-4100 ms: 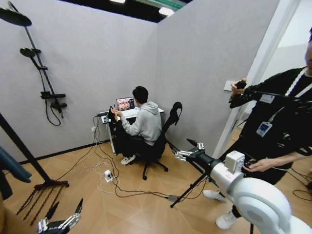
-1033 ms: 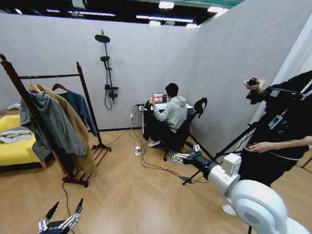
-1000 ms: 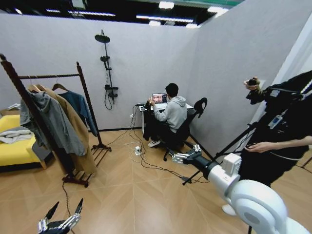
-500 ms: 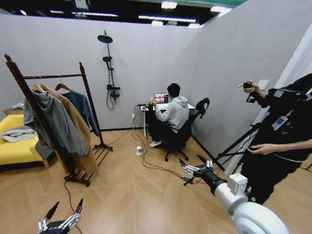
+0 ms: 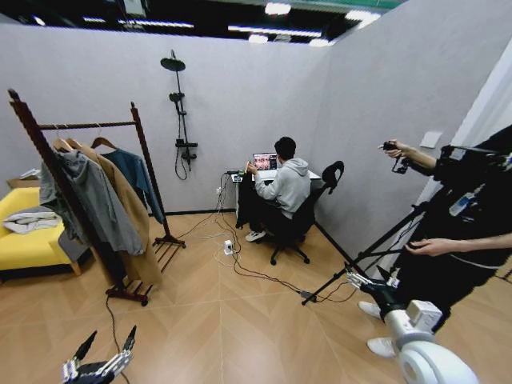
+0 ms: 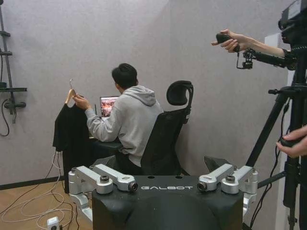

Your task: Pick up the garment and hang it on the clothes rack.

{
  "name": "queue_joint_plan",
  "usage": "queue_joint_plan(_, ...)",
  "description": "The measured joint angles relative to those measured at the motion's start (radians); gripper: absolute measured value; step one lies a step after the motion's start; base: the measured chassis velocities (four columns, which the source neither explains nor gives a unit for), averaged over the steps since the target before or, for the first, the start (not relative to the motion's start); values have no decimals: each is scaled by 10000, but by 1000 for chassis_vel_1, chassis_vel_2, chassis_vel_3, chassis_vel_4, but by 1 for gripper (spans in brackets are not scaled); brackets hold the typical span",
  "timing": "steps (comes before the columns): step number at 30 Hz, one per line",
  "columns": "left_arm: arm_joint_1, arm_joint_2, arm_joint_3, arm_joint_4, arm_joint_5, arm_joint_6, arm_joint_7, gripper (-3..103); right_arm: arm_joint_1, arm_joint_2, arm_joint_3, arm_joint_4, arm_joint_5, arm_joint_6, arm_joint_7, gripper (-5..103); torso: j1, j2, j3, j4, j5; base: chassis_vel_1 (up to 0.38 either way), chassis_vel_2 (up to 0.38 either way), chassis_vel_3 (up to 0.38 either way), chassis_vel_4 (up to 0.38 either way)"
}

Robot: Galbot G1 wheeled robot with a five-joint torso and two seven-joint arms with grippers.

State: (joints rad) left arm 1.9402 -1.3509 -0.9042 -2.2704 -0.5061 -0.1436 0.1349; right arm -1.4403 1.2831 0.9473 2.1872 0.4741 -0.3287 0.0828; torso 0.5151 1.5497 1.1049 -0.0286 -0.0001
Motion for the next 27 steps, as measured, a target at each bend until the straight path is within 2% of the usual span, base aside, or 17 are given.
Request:
queue_joint_plan(4, 0, 1, 0, 0, 0, 0, 0, 100, -100, 362, 55, -207, 17, 254, -326, 100, 0, 0, 0, -1, 2, 0, 0, 0, 0)
queue_joint_plan(5, 0, 0, 0, -1, 0, 0, 0, 100, -152, 485, 58, -255, 54, 402, -621, 100, 0, -1, 0, -1, 2, 0, 0, 0, 0)
queue_joint_plan(7, 0, 1, 0, 0, 0, 0, 0, 100, -407, 689, 46, -332, 264, 1204, -2150, 100, 0, 0, 0, 0, 0, 0, 0, 0, 0)
queue_joint_plan(8, 0, 1, 0, 0, 0, 0, 0, 100, -407, 689, 46, -332, 264, 1204, -2150, 100, 0, 0, 0, 0, 0, 0, 0, 0, 0)
queue_joint_plan(11, 0, 1, 0, 0, 0, 0, 0, 100, -647, 814, -192, -284, 272, 2227, -3278, 100, 0, -1, 0, 0, 0, 0, 0, 0, 0)
queue_joint_plan(13, 0, 0, 0, 0, 0, 0, 0, 100, -686, 834, -247, -247, 255, 2353, -3430, 100, 0, 0, 0, -1, 0, 0, 0, 0, 0)
queue_joint_plan(14, 0, 1, 0, 0, 0, 0, 0, 100, -687, 902, -423, -206, 39, 2719, -3663, 100, 0, 0, 0, -1, -2, 0, 0, 0, 0)
queue_joint_plan(15, 0, 1, 0, 0, 0, 0, 0, 100, -596, 974, -604, -244, -362, 2945, -3631, 100, 0, 0, 0, 0, -2, 0, 0, 0, 0)
queue_joint_plan(17, 0, 1, 0, 0, 0, 0, 0, 100, -517, 1030, -702, -278, -578, 2976, -3551, 100, 0, -1, 0, 0, 0, 0, 0, 0, 0)
queue_joint_plan(27, 0, 1, 0, 0, 0, 0, 0, 100, -511, 1273, -1156, -172, -1127, 2453, -2949, 100, 2, -1, 0, 0, 0, 0, 0, 0, 0)
